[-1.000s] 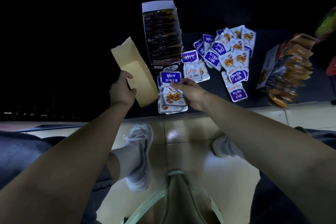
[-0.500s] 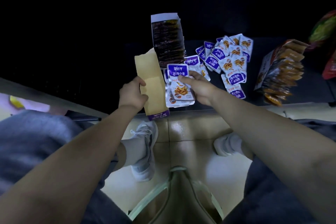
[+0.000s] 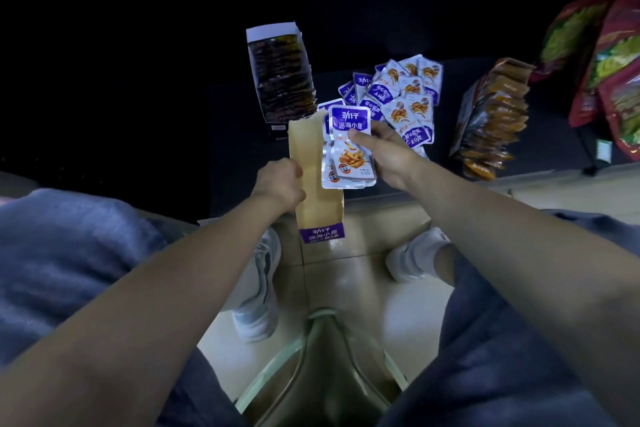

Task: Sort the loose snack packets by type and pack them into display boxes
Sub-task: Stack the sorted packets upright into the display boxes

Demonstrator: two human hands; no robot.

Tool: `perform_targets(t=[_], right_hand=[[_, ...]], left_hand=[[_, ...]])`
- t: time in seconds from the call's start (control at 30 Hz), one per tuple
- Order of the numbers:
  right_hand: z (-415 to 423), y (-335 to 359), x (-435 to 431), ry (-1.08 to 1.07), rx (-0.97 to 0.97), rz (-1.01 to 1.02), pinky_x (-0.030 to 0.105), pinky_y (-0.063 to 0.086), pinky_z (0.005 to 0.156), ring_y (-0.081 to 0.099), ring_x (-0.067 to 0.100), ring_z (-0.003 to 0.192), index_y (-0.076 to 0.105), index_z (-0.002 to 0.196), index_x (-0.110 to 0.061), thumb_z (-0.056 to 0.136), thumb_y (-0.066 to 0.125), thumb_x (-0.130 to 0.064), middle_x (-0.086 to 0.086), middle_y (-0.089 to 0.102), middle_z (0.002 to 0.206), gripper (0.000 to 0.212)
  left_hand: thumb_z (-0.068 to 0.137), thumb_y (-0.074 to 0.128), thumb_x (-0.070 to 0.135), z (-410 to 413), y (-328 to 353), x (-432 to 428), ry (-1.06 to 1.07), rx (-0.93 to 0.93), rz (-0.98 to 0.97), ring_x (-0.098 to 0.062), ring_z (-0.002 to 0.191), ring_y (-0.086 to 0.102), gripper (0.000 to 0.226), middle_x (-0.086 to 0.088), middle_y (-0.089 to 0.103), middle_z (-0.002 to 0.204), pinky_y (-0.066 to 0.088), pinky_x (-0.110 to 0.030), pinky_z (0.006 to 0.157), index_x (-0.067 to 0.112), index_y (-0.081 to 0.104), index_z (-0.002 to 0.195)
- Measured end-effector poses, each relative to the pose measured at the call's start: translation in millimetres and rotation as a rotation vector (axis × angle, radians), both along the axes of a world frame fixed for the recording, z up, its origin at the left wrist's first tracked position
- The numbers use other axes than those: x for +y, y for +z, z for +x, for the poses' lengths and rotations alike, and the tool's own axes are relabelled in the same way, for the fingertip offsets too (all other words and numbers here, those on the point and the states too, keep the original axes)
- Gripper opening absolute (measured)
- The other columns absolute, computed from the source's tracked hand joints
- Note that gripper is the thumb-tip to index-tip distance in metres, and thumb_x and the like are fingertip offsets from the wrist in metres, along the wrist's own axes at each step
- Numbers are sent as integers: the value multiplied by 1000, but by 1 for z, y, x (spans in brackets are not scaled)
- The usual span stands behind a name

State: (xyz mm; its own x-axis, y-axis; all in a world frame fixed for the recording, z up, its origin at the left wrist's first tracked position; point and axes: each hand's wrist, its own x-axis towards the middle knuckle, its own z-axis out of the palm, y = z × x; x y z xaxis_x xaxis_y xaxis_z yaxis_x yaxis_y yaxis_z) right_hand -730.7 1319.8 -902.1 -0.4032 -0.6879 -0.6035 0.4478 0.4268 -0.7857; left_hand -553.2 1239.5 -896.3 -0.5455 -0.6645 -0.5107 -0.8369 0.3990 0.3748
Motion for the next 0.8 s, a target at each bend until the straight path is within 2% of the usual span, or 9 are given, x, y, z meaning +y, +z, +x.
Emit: perform_targets(t=[0.07,0.13,0.2,0.3,0.4,0.47,0.57,0.7,0.8], right_hand=[[-4,0,-6,-14,23,-26,36,56,75,69,18,88,52,122,-9,90,66,-16,1,69,99,36],[-6,-4,-14,-7,33,-40,36,56,77,69,16,87,53,120,-9,90,66,-15,0,69,98,33],[-4,-10,-20,9,32,-42,40,56,81,68,19,90,56,118,-10,90,65,-13,1,70,100,30],[3,-22,-25,31,24,-46,42,56,84,68,21,96,54,123,-11,91,64,-10,4,69,107,33],[12,-31,-28,14,59,-58,42,56,85,67,22,99,51,127,-6,92,63,-8,9,66,114,37],[16,-32,-30,-4,91,-67,44,55,88,67,25,101,50,129,-4,92,62,-8,12,66,117,39],[22,-30,-32,6,133,-73,43,55,87,66,26,99,46,129,-2,93,61,-6,15,64,118,39],[26,-31,-33,57,160,-72,44,52,93,62,31,110,46,123,-9,94,59,-6,17,61,123,32],[25,-36,-28,109,188,-42,43,50,98,60,28,114,46,123,-13,95,57,-8,14,60,125,31]], left_hand=[[81,61,2,-6,-7,-5,43,27,4,-31,102,63,41,-14,61,120,55,-36,85,6,60,122],[81,59,1,-11,-15,-9,56,43,3,-31,104,62,45,-15,61,121,54,-35,87,7,58,126],[81,59,2,-13,-23,-12,55,59,30,-31,103,63,45,-14,63,119,53,-36,87,9,57,125],[82,59,5,-11,-35,-9,80,134,134,-32,93,65,37,-11,65,110,56,-42,80,11,57,118],[88,62,21,-6,-42,-8,160,221,180,-29,93,61,21,-6,55,107,56,-42,78,23,55,108],[91,59,31,-4,-43,-13,276,280,130,-23,92,58,13,-6,50,109,51,-33,79,25,56,102],[91,61,30,-5,-42,-20,335,347,75,-14,95,52,23,-4,46,111,42,-24,80,20,59,111],[88,66,25,-9,-42,-18,288,401,176,-23,99,57,40,-9,45,117,49,-31,83,18,55,126],[91,61,28,-10,-43,-12,219,320,159,-24,105,55,47,-11,41,123,44,-26,88,20,49,136]])
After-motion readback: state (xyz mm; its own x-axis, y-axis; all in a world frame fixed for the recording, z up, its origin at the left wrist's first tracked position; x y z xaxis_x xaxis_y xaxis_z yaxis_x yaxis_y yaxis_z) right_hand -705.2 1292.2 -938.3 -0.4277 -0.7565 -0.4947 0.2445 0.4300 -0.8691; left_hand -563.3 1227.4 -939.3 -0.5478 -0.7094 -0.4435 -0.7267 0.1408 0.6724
